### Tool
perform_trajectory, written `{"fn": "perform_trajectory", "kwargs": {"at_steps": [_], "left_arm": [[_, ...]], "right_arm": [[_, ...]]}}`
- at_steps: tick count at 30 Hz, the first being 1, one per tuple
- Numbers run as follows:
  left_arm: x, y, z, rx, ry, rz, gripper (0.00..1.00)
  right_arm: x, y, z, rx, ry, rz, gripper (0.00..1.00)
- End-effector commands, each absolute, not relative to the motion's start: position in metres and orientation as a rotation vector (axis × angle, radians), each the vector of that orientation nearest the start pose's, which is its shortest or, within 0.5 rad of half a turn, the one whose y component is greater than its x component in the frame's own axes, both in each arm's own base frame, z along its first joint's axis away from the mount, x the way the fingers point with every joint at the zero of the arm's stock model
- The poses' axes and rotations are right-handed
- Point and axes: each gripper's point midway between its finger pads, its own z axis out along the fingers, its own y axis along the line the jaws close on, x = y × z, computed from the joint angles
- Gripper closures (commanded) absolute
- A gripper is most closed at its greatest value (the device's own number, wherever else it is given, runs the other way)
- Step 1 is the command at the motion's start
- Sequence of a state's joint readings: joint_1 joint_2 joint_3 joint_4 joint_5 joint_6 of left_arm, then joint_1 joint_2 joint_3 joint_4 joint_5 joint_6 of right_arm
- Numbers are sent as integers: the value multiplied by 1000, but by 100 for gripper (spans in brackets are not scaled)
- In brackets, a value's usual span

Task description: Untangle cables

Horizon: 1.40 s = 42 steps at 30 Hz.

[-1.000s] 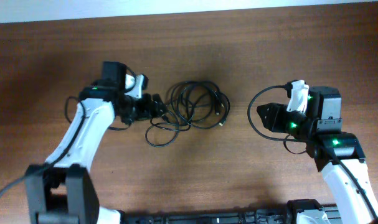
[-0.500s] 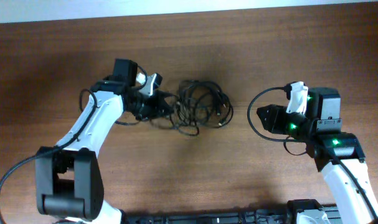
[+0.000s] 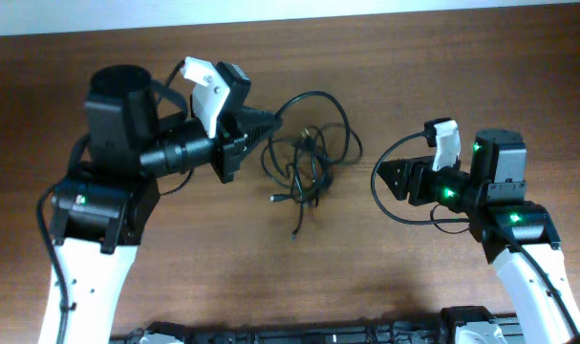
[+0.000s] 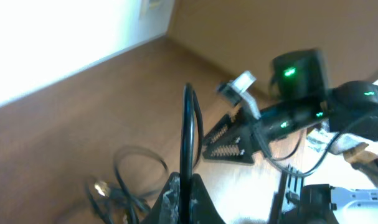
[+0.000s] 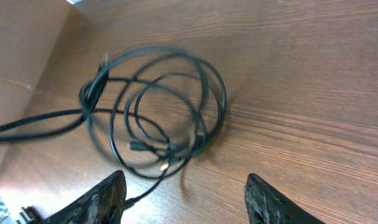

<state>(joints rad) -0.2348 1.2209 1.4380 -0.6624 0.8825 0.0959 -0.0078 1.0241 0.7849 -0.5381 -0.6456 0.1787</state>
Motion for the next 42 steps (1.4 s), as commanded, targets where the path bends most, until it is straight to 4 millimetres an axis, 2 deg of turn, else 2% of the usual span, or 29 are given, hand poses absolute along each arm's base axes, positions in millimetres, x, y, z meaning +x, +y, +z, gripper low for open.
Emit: {"fn": "perform_trajectory", "kwargs": {"at_steps": [1,3,5,7,10,11,12,13,14,15,16,17,18,20,23,25,27,29,32,34,35,36,37,38,39,40,41,42], "left_arm": [[252,-213,443,946,1559,-1082,100],[256,-214,460,915,1507,-1094,100],[257,-214,483,879,1439,-1117,100],[256,-214,497,866,1393,-1132,100],[256,-214,496,866,1394,-1131,100],[257,-214,497,862,1395,-1128,100],[257,-214,497,862,1393,-1126,100],[260,-213,496,843,1402,-1112,100],[268,-210,496,805,1416,-1075,100],[274,-207,496,777,1427,-1054,100],[285,-200,493,716,1461,-1012,100],[298,-194,484,639,1522,-968,100],[305,-191,477,599,1562,-946,100],[314,-192,462,579,1622,-955,100],[343,-189,432,499,1734,-916,100],[359,-189,412,470,1798,-908,100],[374,-181,401,408,1834,-841,100],[376,-179,401,429,1824,-801,100],[377,-177,401,424,1825,-791,100],[380,-170,401,406,1826,-778,100],[384,-160,399,380,1837,-761,100],[386,-152,395,355,1856,-748,100],[389,-141,388,315,1891,-721,100],[394,-119,372,225,1965,-646,100],[399,-88,351,98,2053,-511,100],[400,-50,332,-45,2128,-330,100],[398,-23,323,-137,2159,-205,100],[395,9,318,-260,2171,-101,100]], "right_arm": [[284,111,204,-197,2248,900,39],[278,121,212,-278,2204,968,36],[279,122,213,-283,2198,970,36],[279,122,213,-281,2201,970,36],[274,121,190,-226,2309,1008,44],[270,121,176,-189,2381,1036,48],[268,122,167,-166,2424,1053,48],[267,122,158,-147,2461,1070,40],[269,121,150,-136,2489,1067,41],[271,117,141,-112,2523,1034,53],[271,116,134,-98,2548,1035,74],[271,116,133,-94,2555,1039,78],[271,117,133,-95,2555,1041,74],[276,118,137,-115,2522,1042,48],[284,118,141,-139,2483,1027,41],[281,110,124,-106,2567,893,41],[271,120,113,-136,2634,901,39],[266,133,102,-195,2680,904,39],[256,141,79,-213,2785,892,40],[251,142,60,-204,2863,893,50],[250,139,47,-186,2908,866,73],[251,134,39,-172,2935,814,90],[254,128,34,-143,2950,758,96],[262,114,32,-38,2959,641,96],[274,98,37,13,2938,541,96],[288,69,52,96,2910,389,96],[295,48,63,156,2894,280,96],[304,14,86,257,2851,129,96]]}}
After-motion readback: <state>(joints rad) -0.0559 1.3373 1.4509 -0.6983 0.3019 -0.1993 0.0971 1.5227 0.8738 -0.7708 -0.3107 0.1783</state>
